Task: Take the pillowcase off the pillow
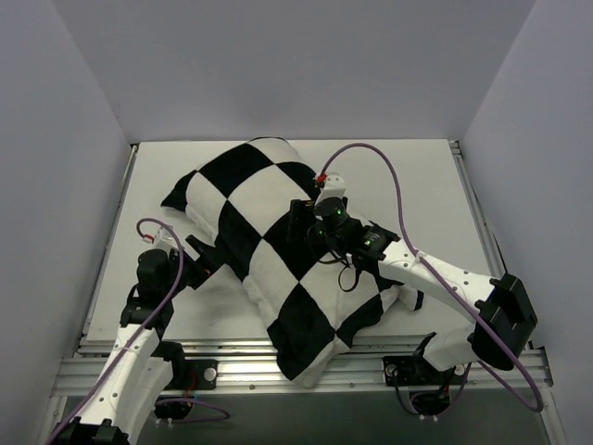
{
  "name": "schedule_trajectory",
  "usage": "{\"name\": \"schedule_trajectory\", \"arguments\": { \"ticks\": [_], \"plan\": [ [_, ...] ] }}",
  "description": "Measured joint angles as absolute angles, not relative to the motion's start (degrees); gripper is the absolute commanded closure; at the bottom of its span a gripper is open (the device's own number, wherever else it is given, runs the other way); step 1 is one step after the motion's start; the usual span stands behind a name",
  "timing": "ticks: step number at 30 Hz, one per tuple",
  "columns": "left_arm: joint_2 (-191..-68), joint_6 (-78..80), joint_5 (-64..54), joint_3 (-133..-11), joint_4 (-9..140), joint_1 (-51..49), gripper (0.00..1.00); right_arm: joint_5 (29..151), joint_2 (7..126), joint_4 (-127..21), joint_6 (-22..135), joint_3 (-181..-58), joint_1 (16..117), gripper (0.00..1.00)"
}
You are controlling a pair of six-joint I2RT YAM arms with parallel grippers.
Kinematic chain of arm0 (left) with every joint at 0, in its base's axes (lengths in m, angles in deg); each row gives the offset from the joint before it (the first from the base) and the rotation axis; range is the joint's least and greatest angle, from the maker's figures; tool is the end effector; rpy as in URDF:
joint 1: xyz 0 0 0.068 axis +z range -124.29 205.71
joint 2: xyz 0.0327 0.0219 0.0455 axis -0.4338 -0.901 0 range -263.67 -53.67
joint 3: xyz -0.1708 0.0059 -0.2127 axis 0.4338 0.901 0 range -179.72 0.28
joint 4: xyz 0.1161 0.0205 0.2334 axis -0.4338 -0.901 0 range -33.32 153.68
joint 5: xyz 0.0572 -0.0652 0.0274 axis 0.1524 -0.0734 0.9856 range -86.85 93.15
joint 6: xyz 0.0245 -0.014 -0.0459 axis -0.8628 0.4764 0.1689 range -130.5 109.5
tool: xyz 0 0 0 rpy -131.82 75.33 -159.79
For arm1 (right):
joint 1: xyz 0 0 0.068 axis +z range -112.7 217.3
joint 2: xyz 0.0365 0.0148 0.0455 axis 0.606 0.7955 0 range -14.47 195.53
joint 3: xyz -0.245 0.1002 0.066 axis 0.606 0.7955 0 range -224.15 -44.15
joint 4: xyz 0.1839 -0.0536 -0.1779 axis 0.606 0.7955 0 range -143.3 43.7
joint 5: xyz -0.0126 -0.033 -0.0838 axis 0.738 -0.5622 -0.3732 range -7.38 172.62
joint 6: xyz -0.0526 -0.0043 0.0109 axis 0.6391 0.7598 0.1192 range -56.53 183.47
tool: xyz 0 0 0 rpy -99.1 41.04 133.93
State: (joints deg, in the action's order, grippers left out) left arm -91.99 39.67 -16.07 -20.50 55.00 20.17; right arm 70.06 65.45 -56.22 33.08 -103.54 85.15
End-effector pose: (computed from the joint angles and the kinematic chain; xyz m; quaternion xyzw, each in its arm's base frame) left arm 0.1592 -0.0272 0.2130 -0.2363 0.8080 -0.3687 0.3943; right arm 0.2259 0.2380 0.3109 -0.0579 0.8026 0.3020 0.5111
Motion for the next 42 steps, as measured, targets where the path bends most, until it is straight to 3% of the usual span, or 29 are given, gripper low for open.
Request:
{"name": "schedule_trajectory", "arguments": {
  "ticks": [6,17,33,36,37,42],
  "plan": [
    [-95.2,45.3,-16.8,-15.9,67.3,19.1,0.06,72.1,64.0,-57.0,34.6,-103.2,85.7,0.05],
    [-106.0,48.9,-11.8,-12.6,84.8,9.8,0.06,74.6,58.6,-56.6,36.7,-102.0,86.4,0.05],
    [-120.1,49.2,-9.3,-12.6,99.5,7.5,0.03,76.1,56.1,-56.6,38.0,-100.0,86.5,0.07],
    [-123.8,50.1,-9.4,-12.6,104.4,7.4,0.24,76.1,55.7,-56.5,38.1,-99.9,86.5,0.08],
    [-125.3,50.6,-9.5,-12.6,106.7,7.3,0.44,76.1,55.4,-56.4,38.1,-99.9,86.6,0.08],
    [-126.7,51.8,-9.3,-12.6,112.8,7.1,0.88,76.1,53.5,-55.2,38.1,-99.9,86.9,0.09]
  ]
}}
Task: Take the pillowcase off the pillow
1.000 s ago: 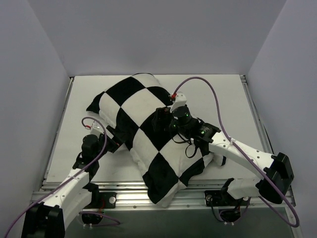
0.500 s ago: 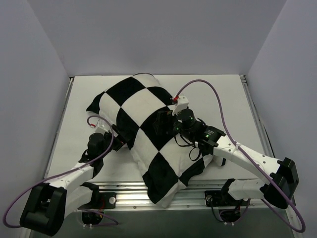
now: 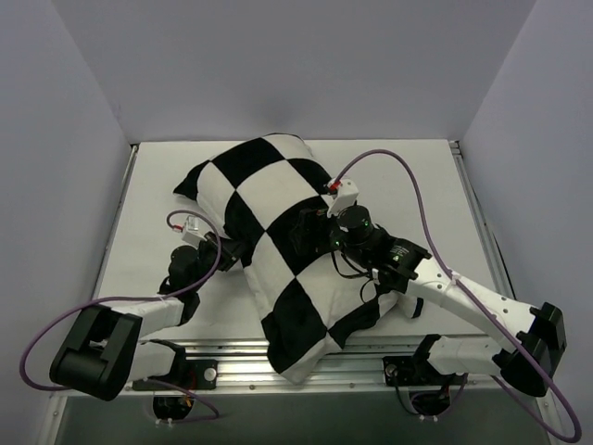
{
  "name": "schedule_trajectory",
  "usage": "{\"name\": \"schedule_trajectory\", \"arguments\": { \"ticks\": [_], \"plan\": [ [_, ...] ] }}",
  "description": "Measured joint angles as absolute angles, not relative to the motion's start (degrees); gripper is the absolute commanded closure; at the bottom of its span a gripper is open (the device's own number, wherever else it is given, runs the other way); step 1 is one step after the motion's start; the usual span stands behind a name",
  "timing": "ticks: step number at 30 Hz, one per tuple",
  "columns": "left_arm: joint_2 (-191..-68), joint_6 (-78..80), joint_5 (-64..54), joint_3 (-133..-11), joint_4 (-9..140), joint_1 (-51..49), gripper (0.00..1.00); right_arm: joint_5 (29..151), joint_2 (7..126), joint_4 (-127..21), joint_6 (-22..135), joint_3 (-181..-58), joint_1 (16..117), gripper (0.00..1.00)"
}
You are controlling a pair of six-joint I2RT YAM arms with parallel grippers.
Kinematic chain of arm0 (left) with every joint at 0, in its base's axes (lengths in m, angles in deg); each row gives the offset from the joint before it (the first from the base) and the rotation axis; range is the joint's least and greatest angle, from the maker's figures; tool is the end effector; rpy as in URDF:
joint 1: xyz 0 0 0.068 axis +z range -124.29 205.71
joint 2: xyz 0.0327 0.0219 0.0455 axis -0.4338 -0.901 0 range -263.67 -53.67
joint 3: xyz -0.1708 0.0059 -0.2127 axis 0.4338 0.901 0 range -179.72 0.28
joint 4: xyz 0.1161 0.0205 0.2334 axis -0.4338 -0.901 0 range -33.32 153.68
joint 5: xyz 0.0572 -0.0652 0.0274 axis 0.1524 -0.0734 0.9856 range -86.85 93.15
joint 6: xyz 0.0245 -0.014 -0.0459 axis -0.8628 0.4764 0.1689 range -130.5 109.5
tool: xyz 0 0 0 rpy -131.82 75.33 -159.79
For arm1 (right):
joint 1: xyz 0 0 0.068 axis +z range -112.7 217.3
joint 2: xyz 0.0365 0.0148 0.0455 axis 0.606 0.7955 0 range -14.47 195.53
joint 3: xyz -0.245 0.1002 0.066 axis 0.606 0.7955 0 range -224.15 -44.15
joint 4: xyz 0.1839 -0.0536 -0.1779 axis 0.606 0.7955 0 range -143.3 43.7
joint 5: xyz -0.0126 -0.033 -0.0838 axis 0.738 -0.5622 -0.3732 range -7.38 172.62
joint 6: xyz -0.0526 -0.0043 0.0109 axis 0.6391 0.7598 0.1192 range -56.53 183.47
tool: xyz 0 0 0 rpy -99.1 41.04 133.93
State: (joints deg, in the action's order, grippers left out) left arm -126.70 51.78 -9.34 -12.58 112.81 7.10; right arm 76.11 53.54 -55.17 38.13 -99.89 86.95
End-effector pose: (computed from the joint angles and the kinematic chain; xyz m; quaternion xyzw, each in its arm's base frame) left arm 0.2094 -0.0786 0.1625 -0.2212 0.7380 -0.4739 0.4265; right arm 0.1850 0.2115 0.3452 -0.1260 0.7575 0.3545 0.5336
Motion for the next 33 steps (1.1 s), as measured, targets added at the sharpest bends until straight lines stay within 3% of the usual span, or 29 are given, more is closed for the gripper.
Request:
{"name": "schedule_trajectory", "arguments": {
  "ticks": [2,5,10,17,23,33],
  "plan": [
    [-125.3,51.2,-9.1,-12.6,112.9,7.1,0.98,76.1,52.6,-54.6,38.2,-99.9,87.0,0.09],
    [-119.6,49.6,-8.3,-12.8,108.5,7.0,0.98,75.9,51.2,-53.4,38.2,-99.9,87.2,0.09],
    [-101.3,43.7,-3.9,-17.7,86.6,5.9,0.98,74.7,48.4,-50.7,38.7,-99.9,87.3,0.09],
    [-84.4,32.0,7.7,-34.6,56.6,5.7,0.98,71.2,44.8,-47.3,40.1,-100.6,87.3,0.09],
    [-90.9,23.6,10.5,-56.0,38.3,5.9,0.98,67.0,40.6,-45.1,41.1,-102.3,87.3,0.06],
    [-114.6,18.6,10.1,-82.5,21.6,5.9,0.98,60.5,34.8,-42.4,41.1,-103.5,87.3,0.04]
  ]
}}
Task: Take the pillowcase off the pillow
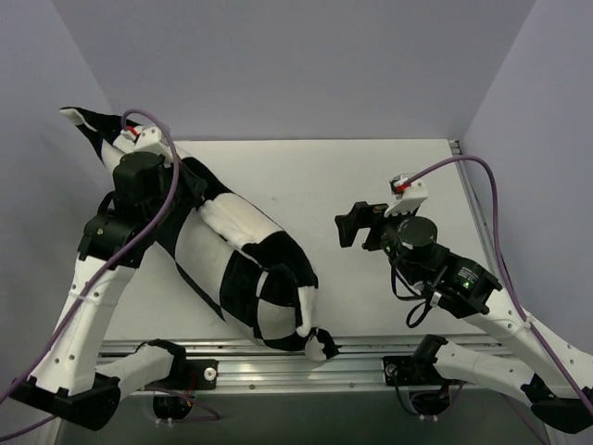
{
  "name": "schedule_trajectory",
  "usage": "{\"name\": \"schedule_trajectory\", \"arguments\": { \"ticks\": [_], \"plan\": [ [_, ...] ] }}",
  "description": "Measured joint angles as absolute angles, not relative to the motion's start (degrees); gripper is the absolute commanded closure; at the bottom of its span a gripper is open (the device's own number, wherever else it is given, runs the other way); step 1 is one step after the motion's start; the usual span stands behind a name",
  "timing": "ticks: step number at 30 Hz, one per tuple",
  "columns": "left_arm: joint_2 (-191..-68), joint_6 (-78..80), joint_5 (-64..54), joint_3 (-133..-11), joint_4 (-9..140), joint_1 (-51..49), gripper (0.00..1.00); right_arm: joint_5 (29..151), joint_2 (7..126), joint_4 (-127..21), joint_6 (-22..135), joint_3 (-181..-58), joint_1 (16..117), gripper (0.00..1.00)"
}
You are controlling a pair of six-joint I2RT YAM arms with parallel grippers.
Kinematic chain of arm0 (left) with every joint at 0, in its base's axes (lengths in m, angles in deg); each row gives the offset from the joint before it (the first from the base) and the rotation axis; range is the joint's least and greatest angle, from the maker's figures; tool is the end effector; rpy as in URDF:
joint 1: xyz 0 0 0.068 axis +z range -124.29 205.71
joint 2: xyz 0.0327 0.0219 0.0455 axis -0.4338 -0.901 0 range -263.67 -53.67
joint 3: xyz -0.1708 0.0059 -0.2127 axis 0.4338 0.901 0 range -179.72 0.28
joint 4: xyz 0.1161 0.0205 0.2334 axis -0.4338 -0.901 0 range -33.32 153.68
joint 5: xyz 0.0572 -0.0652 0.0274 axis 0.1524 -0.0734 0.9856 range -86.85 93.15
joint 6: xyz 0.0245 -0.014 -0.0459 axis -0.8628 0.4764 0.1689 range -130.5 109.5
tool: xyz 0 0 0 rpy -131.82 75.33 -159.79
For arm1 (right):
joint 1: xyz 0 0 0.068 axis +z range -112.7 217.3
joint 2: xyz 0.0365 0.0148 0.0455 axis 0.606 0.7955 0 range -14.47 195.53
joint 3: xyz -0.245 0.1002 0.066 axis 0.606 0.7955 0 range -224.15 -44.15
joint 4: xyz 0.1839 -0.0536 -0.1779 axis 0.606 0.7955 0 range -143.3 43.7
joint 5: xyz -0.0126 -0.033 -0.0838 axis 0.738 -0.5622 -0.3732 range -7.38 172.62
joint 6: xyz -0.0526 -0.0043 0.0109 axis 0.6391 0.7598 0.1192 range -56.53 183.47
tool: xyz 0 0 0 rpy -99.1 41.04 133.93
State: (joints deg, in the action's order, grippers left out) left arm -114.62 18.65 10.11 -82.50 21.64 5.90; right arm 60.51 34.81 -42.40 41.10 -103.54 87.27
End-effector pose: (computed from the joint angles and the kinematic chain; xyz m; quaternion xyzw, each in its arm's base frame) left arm 0.1892 -0.0636 0.4534 -0.1012 0.8132 -0.1913 0.5403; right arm 0.1295 0.1334 0.4143 -0.0359 0.7107 0.2967 0.6369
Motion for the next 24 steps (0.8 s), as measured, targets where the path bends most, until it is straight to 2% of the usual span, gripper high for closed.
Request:
{"name": "schedule_trajectory", "arguments": {
  "ticks": [3,5,10,13,14,17,21,24],
  "plan": [
    [-120.4,18.1,10.0,-85.0,22.3,5.5,0.98,59.8,34.8,-41.4,41.0,-103.5,87.3,0.04],
    [-124.8,17.8,10.0,-86.5,23.5,5.2,0.94,59.6,34.8,-41.0,41.0,-103.5,87.3,0.04],
    [-135.7,17.8,8.9,-87.2,33.8,4.0,0.92,59.5,34.8,-39.9,40.8,-103.5,87.3,0.04],
    [-142.3,17.6,8.9,-87.4,40.1,3.2,0.77,58.9,34.8,-38.7,40.6,-103.5,87.2,0.04],
    [-144.0,17.6,8.9,-87.4,41.8,3.1,0.6,58.7,34.7,-38.2,40.6,-103.5,87.2,0.04],
    [-147.3,17.4,8.3,-87.4,47.1,2.8,0.27,58.6,34.6,-37.4,40.6,-103.5,87.2,0.04],
    [-147.5,17.5,7.8,-87.7,50.6,2.8,0.1,58.6,34.4,-37.0,40.6,-103.5,87.2,0.04],
    [-146.9,17.1,8.1,-88.5,50.9,2.9,0.07,58.6,34.4,-36.7,40.6,-103.5,87.2,0.04]
  ]
}}
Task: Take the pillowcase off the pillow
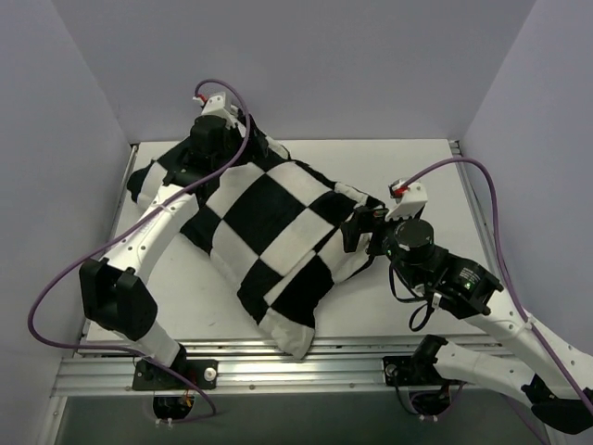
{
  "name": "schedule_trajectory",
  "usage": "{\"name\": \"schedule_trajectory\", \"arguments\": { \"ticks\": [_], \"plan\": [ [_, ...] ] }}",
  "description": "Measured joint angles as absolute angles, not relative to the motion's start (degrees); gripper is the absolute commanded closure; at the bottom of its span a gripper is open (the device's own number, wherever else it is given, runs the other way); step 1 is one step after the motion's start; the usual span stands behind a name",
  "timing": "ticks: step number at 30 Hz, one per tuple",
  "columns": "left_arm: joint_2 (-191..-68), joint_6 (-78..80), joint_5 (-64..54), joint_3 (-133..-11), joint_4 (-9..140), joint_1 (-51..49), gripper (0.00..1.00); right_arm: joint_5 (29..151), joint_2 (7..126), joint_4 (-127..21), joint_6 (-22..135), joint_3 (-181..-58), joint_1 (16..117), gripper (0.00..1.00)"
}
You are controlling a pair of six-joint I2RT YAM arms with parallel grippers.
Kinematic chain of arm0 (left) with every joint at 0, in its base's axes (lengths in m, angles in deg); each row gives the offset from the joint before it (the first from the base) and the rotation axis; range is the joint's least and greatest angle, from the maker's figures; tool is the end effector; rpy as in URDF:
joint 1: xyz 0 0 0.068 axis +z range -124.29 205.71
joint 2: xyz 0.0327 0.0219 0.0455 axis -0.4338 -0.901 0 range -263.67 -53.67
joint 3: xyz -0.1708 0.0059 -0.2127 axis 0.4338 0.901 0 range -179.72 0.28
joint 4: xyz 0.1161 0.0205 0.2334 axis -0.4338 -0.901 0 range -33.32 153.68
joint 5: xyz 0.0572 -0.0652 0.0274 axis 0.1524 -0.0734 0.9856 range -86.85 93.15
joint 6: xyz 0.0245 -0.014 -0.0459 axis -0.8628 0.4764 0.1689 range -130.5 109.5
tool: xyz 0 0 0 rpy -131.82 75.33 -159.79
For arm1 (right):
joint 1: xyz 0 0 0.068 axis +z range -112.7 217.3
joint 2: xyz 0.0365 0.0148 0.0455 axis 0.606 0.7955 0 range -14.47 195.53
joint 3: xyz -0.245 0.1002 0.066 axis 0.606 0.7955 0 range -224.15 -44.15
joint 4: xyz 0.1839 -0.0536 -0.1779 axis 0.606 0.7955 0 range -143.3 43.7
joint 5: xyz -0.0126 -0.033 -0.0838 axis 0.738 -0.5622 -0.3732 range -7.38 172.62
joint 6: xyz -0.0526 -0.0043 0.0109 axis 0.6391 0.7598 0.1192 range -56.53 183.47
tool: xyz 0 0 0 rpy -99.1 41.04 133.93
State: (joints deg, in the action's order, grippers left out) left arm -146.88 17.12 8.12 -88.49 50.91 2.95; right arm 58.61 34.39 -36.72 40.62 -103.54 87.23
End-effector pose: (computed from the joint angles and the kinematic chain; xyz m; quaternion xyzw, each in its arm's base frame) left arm 0.3593 -0.1474 0.3856 -0.0598 0.8024 -0.2207 0.5512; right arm 0.1284 0.1301 0.4049 -0.0350 0.7395 0.2638 0.6183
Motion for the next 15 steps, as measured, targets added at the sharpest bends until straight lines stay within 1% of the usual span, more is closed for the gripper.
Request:
{"name": "schedule_trajectory", "arguments": {
  "ticks": [4,9,13,15],
  "plan": [
    [-143.8,15.7,8.4,-89.3,49.4,2.9,0.07,58.6,34.9,-36.8,40.6,-103.5,87.2,0.05],
    [-136.1,13.4,7.4,-89.1,45.4,2.9,0.06,58.6,36.8,-38.3,40.4,-102.6,87.2,0.08],
    [-126.5,12.0,4.6,-83.2,43.8,2.4,0.06,59.3,38.3,-41.2,39.4,-98.7,86.4,0.12],
    [-122.2,11.6,3.4,-79.3,42.6,1.5,0.06,61.0,39.9,-42.3,39.0,-96.9,84.2,0.14]
  ]
}}
